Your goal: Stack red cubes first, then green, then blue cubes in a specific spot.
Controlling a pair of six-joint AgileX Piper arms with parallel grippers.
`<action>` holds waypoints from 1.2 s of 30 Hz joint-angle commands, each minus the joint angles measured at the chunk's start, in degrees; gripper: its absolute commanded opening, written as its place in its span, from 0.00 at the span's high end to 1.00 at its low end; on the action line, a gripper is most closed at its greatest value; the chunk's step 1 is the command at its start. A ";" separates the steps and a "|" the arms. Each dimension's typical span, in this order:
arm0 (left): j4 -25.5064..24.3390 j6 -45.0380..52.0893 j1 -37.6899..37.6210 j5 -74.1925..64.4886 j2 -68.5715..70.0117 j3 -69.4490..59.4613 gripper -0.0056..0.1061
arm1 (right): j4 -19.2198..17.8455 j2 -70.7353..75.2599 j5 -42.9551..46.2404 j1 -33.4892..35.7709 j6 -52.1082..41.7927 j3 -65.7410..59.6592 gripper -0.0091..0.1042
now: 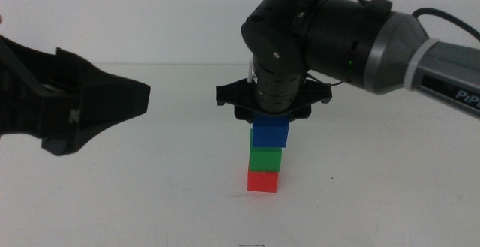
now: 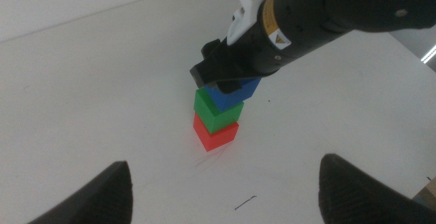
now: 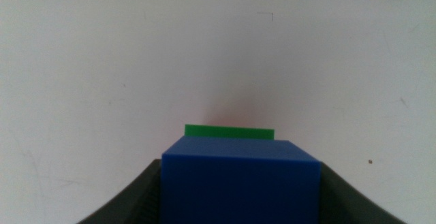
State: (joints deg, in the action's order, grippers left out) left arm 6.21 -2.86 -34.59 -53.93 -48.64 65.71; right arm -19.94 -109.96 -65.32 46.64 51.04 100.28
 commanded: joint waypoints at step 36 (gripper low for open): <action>0.50 0.02 0.06 3.99 0.17 1.52 0.11 | -3.37 3.08 1.36 -0.12 -1.53 2.79 0.17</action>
State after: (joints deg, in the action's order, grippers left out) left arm 6.21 -2.86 -34.59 -53.93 -48.64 65.71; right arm -20.45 -111.89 -64.49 46.64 50.65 100.84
